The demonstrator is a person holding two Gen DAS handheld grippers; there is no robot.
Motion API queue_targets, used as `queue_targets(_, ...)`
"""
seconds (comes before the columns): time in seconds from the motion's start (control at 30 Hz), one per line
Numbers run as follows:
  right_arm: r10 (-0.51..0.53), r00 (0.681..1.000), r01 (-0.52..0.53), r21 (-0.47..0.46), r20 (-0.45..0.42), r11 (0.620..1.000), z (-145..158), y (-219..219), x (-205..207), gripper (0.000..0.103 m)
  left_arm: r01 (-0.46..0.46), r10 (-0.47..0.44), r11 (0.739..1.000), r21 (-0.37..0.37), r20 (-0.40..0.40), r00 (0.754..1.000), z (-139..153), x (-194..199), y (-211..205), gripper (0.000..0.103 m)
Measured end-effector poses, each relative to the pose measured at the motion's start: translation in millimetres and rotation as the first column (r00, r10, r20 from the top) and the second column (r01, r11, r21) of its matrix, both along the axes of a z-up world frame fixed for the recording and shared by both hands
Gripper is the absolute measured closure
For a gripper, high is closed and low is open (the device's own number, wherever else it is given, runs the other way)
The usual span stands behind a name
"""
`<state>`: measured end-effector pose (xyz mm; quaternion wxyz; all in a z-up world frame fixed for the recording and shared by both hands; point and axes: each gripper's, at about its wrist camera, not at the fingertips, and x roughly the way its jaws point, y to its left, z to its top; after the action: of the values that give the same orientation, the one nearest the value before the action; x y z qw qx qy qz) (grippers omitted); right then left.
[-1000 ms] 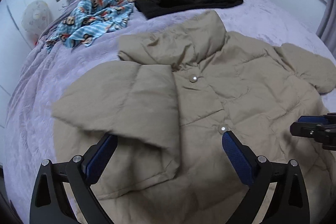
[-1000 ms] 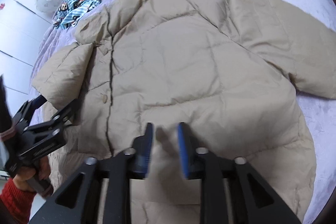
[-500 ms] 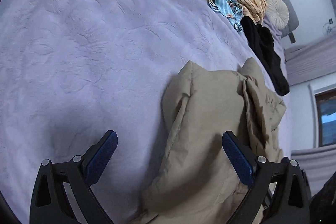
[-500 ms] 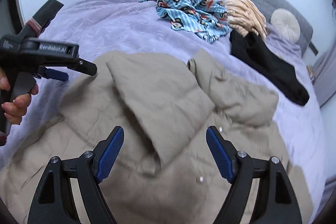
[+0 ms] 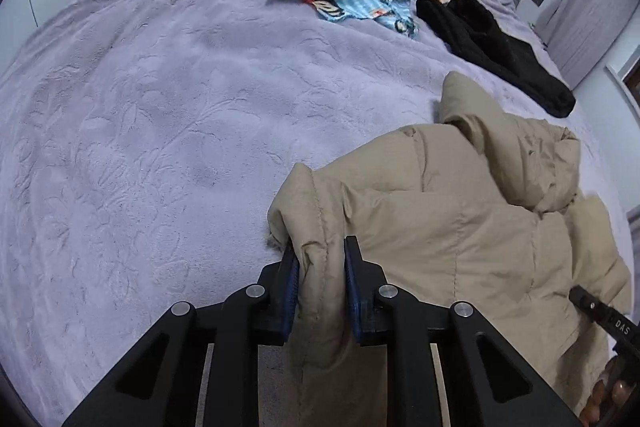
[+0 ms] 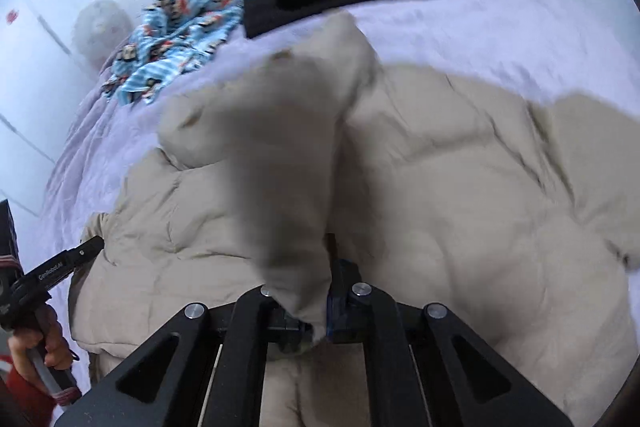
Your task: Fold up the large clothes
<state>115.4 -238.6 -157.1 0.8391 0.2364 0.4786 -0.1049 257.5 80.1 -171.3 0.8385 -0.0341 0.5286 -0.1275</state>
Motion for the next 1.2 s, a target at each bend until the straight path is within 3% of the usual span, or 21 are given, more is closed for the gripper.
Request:
queue_targets(0.1, -0.069, 0.997, 0.075, 0.182, -0.042, 0.98, -34.4, -22.0, -18.2, 0.097, -0.023, 0.021, 0.997, 0.073, 0.019, 1.0, -6.1, -2.1, -3.0, 0.074)
queue_targets(0.17, -0.062, 0.997, 0.068, 0.193, -0.036, 0.979, -32.1, -24.2, -19.8, 0.097, -0.043, 0.039, 0.992, 0.121, 0.034, 0.999, 0.9, -5.0, -2.7, 0.06)
queue_targets(0.23, -0.019, 0.998, 0.03, 0.194, -0.054, 0.98, -27.3, -24.2, -19.9, 0.089, -0.073, 0.06, 0.979, 0.192, 0.07, 0.996, 14.7, -8.0, 2.5, 0.043)
queue_targets(0.33, 0.012, 0.996, 0.008, 0.233, -0.084, 0.972, -16.1, -30.4, -33.9, 0.079, -0.088, 0.066, 0.977, 0.193, 0.116, 0.991, 39.8, -12.5, 21.3, 0.043)
queue_targets(0.4, 0.005, 0.998, 0.01, 0.255, -0.057, 0.967, -3.6, -41.3, -44.9, 0.079, -0.106, 0.084, 0.977, 0.183, 0.123, 0.989, 53.9, -16.4, 35.2, 0.043)
queue_targets(0.53, -0.04, 0.999, 0.034, 0.168, 0.029, 0.985, 29.5, -60.9, -62.5, 0.079, -0.068, 0.057, 0.989, 0.128, 0.087, 0.995, 66.8, -37.3, 44.8, 0.043)
queue_targets(0.63, 0.01, 0.998, -0.019, 0.131, 0.065, 0.991, 40.3, -60.6, -52.9, 0.08, 0.002, -0.008, 0.991, 0.133, 0.045, 0.999, 54.3, -59.9, 28.8, 0.043)
queue_targets(0.8, 0.112, 0.994, -0.111, 0.108, -0.001, 0.988, 13.1, -40.3, -21.5, 0.08, 0.04, -0.044, 0.953, 0.301, 0.009, 0.999, -4.7, -81.1, 9.0, 0.043)
queue_targets(0.87, 0.11, 0.992, -0.104, 0.107, -0.054, 0.989, -10.1, -37.2, -23.5, 0.08, 0.006, -0.005, 0.968, 0.25, -0.003, 1.0, -17.9, -78.4, 20.5, 0.039)
queue_targets(0.93, 0.104, 0.992, -0.095, 0.131, -0.068, 0.987, -26.4, -33.4, -26.2, 0.08, -0.046, 0.05, 0.977, 0.21, -0.015, 0.999, -23.0, -72.5, 32.8, 0.027)
queue_targets(1.0, 0.125, 0.991, -0.12, 0.079, -0.052, 0.99, -26.4, -27.0, -29.5, 0.081, -0.061, 0.068, 0.982, 0.177, -0.035, 0.997, -25.3, -67.9, 38.7, 0.026)
queue_targets(1.1, 0.179, 0.982, -0.178, 0.016, -0.066, 0.984, -19.4, -23.2, -33.4, 0.081, -0.047, 0.054, 0.976, 0.212, -0.029, 0.998, -20.8, -68.1, 33.7, 0.026)
queue_targets(1.2, 0.128, 0.987, -0.134, -0.065, -0.097, 0.989, -4.1, -37.1, -45.5, 0.079, -0.047, 0.052, 0.961, 0.274, -0.01, 0.999, -6.4, -73.1, 25.9, 0.026)
